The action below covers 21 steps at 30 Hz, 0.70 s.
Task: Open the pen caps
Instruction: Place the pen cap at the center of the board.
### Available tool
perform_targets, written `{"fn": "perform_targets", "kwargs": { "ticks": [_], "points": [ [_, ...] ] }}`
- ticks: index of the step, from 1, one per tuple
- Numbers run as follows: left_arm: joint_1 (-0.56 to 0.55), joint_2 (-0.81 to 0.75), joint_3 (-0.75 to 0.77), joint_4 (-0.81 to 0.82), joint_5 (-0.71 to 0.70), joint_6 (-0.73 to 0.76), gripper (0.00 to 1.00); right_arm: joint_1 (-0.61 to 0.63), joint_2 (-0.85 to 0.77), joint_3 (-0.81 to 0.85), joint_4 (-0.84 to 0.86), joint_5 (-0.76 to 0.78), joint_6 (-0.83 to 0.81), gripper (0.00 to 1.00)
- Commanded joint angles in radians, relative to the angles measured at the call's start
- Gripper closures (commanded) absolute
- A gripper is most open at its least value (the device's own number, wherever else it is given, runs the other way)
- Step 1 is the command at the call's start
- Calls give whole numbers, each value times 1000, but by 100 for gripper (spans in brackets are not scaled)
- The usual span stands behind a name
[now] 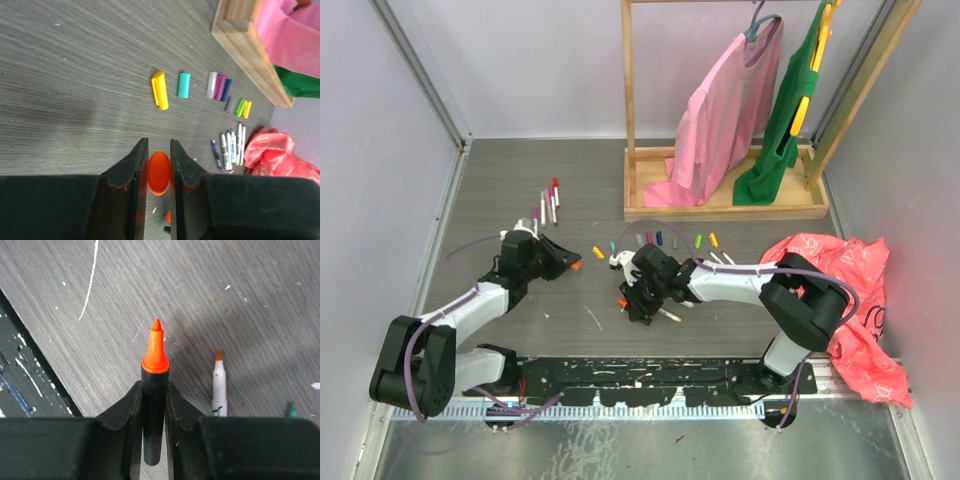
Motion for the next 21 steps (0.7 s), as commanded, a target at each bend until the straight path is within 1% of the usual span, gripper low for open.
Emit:
{"fn": "perform_targets", "kwargs": {
  "ticks": [1, 4, 7, 10, 14, 19, 21],
  "points": [
    [-33, 25, 47, -9, -95, -10, 100, 4, 11, 44, 20, 65, 29, 89],
    [-34, 70, 79, -50, -106, -17, 100, 7, 24, 52, 9, 69, 24, 80],
    [-35, 141, 130, -112, -100, -17, 98, 11, 32, 61, -4, 79, 18, 70],
    [-35, 183, 161, -144, -94, -18, 91, 11, 31, 64, -8, 87, 12, 64],
    [-35, 238, 192, -158, -70, -19, 84, 12, 36, 69, -15, 86, 11, 63],
    [-35, 295, 226, -175, -37, -16, 78, 11, 41, 79, -29, 98, 5, 63],
    [-35, 304, 232, -175, -34, -15, 74, 12, 36, 83, -33, 98, 0, 62]
  ]
}}
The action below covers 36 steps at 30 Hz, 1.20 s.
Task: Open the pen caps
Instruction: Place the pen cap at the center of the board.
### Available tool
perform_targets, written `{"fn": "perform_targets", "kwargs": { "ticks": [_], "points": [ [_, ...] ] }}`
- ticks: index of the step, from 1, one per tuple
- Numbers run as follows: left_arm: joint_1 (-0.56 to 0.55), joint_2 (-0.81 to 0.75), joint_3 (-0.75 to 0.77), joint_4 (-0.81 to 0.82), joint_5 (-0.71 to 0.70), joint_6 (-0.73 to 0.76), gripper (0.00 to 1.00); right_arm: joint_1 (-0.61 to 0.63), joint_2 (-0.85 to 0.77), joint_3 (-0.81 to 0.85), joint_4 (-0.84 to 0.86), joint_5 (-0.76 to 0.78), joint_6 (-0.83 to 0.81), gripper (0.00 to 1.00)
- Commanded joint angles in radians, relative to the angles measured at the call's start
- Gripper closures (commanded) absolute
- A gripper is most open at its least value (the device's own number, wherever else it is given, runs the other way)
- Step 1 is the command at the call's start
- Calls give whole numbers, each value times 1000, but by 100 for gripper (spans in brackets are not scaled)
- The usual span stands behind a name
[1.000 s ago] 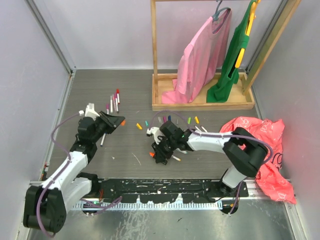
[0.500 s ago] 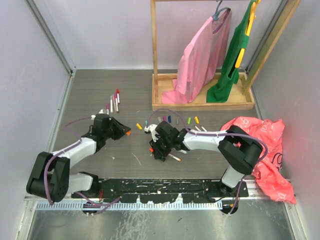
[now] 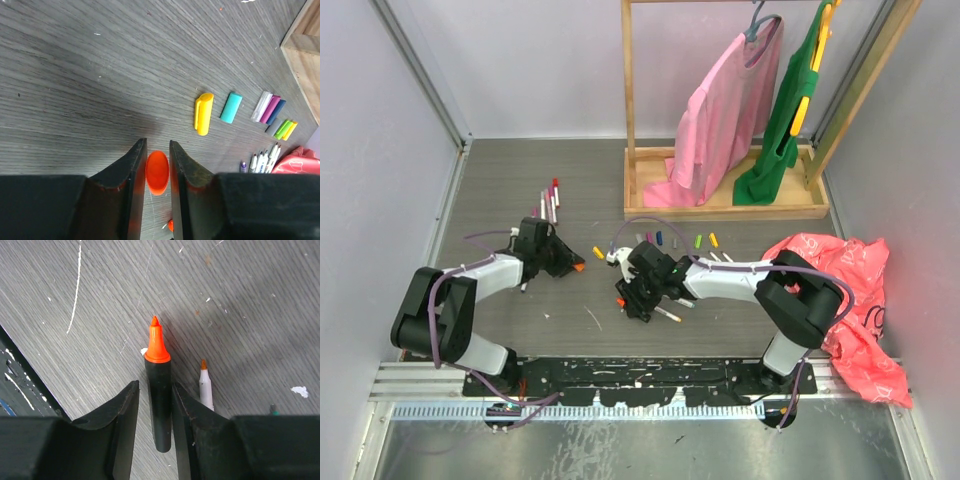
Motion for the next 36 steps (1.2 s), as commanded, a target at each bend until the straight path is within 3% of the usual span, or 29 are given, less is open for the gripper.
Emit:
{"fn": "perform_targets", "kwargs": {
  "ticks": [1, 15, 22, 25, 29, 36],
  "points": [
    [-4, 14, 45, -11, 32, 2, 72, 5, -1, 40, -14, 29, -19, 60],
    [-4, 5, 43, -16, 24, -1, 58, 4, -95, 60, -30, 31, -67, 39],
    [-3, -37, 46, -47, -15, 8, 53, -7, -132, 66, -36, -1, -87, 38],
    [-4, -76, 50, -82, -47, 22, 45, -18, -160, 75, -45, -31, -110, 38],
    [-3, -122, 56, -116, -76, 44, 39, -60, -184, 111, -106, -114, -181, 37],
    [-3, -177, 85, -169, -121, 114, 33, -192, -257, 186, -313, -432, -485, 36]
  ]
}}
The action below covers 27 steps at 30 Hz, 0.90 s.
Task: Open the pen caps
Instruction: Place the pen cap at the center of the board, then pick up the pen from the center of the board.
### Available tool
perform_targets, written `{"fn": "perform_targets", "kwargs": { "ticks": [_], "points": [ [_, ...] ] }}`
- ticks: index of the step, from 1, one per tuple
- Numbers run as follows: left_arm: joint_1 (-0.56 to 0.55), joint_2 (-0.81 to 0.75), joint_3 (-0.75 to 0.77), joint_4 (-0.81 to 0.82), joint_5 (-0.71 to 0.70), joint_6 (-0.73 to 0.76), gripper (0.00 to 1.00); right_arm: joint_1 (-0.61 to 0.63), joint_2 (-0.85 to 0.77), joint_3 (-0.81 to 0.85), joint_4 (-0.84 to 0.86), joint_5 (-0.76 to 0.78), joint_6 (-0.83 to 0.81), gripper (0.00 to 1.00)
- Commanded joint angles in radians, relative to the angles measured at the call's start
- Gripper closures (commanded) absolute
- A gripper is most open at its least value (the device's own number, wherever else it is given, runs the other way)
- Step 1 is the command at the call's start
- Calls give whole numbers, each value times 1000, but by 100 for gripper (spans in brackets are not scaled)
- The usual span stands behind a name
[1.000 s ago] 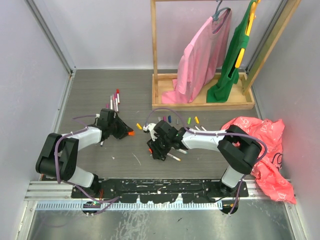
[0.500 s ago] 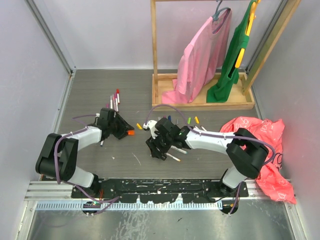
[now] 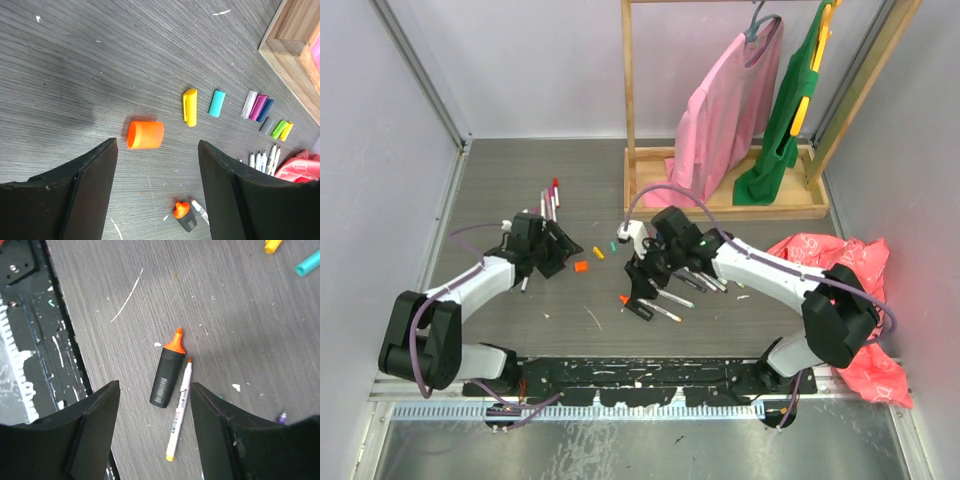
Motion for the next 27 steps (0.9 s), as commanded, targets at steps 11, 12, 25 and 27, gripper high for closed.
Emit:
{"fn": "perform_targets", "kwargs": {
  "ticks": [11, 12, 25, 27],
  "points": [
    [35, -76, 141, 92, -202, 611, 6, -192, -211, 84, -205, -204, -348, 35],
    [40, -33, 175, 64, -210, 628, 7, -201, -216, 81, -205, -201, -347, 35],
    [87, 215, 408, -279, -379, 735, 34, -220, -223, 71, -197, -179, -358, 35],
    [93, 245, 434, -300, -361, 733, 36, -222, -222, 69, -196, -178, -359, 35]
  ]
}}
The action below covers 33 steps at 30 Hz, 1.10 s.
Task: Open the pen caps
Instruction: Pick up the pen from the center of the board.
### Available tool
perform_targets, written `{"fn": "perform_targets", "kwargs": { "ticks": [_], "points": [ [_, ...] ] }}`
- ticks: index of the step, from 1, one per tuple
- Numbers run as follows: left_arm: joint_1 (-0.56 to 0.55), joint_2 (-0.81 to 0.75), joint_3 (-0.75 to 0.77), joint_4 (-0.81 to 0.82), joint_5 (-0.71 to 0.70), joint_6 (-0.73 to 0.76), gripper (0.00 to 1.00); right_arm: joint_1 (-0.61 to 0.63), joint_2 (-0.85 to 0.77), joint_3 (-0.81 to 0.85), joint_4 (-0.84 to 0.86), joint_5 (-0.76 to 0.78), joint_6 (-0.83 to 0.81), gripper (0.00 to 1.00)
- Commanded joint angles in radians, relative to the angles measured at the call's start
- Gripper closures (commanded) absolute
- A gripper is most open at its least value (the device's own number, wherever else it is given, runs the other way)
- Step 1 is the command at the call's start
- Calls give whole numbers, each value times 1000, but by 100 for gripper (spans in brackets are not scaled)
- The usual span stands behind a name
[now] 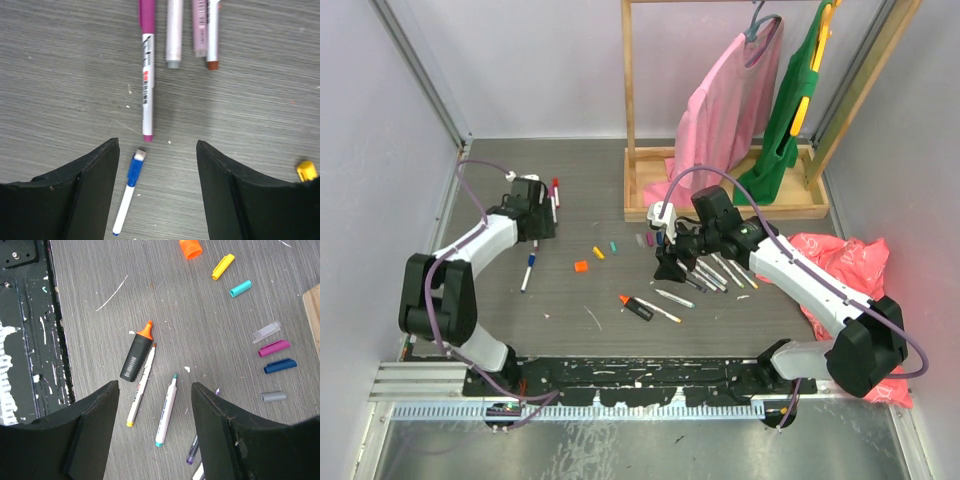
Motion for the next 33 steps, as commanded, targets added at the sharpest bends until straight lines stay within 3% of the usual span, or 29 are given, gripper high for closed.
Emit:
{"fn": "perform_targets", "kwargs": {
  "ticks": [1, 4, 7, 17, 26, 30, 33],
  "points": [
    [28, 52, 86, -76, -19, 28, 37, -2, -19, 10, 6, 2, -16, 35],
    [54, 94, 110, -83, 15, 21, 42, -4, -13, 10, 6, 1, -16, 35],
    [85, 146, 138, -78, 76, 15, 56, -5, -8, 10, 5, 0, -17, 35],
    [127, 294, 245, -124, 139, 0, 73, -16, -6, 8, 3, -18, -15, 35],
    [134, 334, 250, -135, 147, -3, 86, -22, -10, 9, 0, -29, -13, 35],
    [139, 337, 252, -143, 142, -7, 100, -25, -13, 11, -3, -41, -13, 35],
    [140, 312, 242, -137, 130, -14, 100, -29, -14, 12, -5, -52, -12, 35]
  ]
}}
